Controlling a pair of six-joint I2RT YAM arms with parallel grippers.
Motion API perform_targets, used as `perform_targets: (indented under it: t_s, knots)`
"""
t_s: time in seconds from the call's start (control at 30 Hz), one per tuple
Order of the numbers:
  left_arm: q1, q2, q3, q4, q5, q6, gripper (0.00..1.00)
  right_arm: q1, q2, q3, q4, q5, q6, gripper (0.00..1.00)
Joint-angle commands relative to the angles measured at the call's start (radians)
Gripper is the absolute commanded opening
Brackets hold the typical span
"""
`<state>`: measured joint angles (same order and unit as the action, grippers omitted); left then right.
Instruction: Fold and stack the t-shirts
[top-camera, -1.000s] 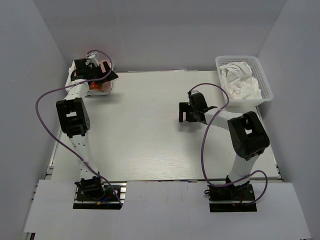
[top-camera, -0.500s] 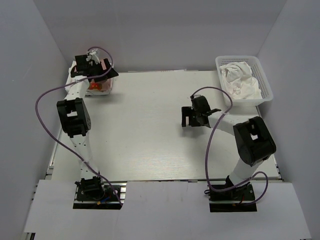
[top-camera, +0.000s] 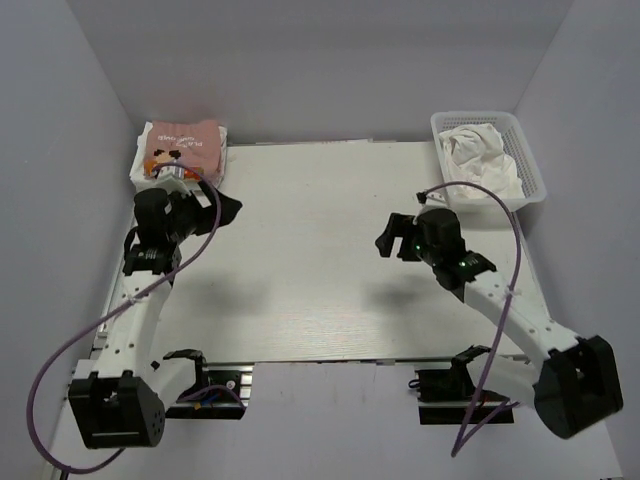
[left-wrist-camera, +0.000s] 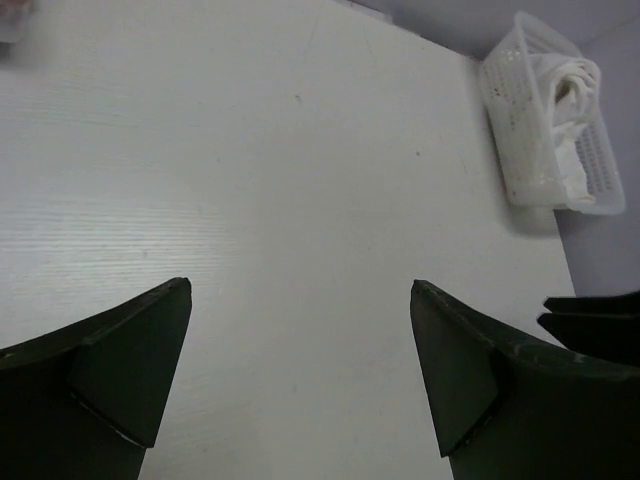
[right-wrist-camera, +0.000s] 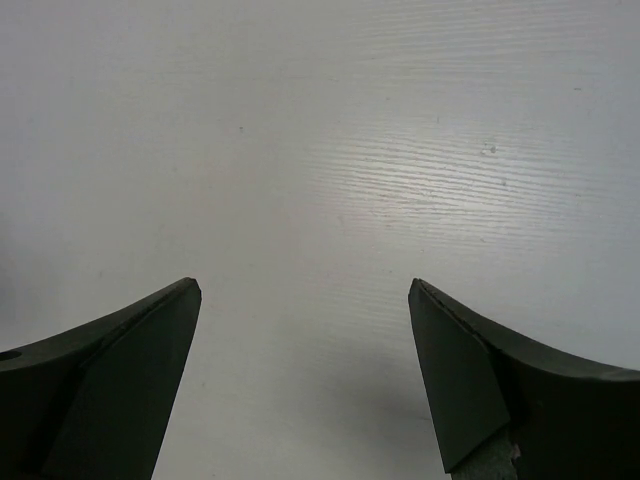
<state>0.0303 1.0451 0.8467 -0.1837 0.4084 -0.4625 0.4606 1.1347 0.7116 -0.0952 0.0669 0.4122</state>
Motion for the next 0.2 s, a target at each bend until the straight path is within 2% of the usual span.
perform_targets:
  t_s: [0.0, 0.07, 0.17]
  knots:
    - [0.006, -0.072, 0.064, -0.107, -0.178, -0.006, 1.0, 0.001, -0.114, -0.061, 0.074, -0.031, 0.034, 0.9]
    - [0.006, -0.143, 0.074, -0.157, -0.236, 0.007, 1.0, 0.001, -0.174, -0.106, 0.086, -0.058, 0.051, 0.9]
    - [0.006, -0.244, 0.006, -0.061, -0.197, -0.021, 1.0, 0.0, -0.219, -0.129, 0.114, -0.101, 0.051, 0.9]
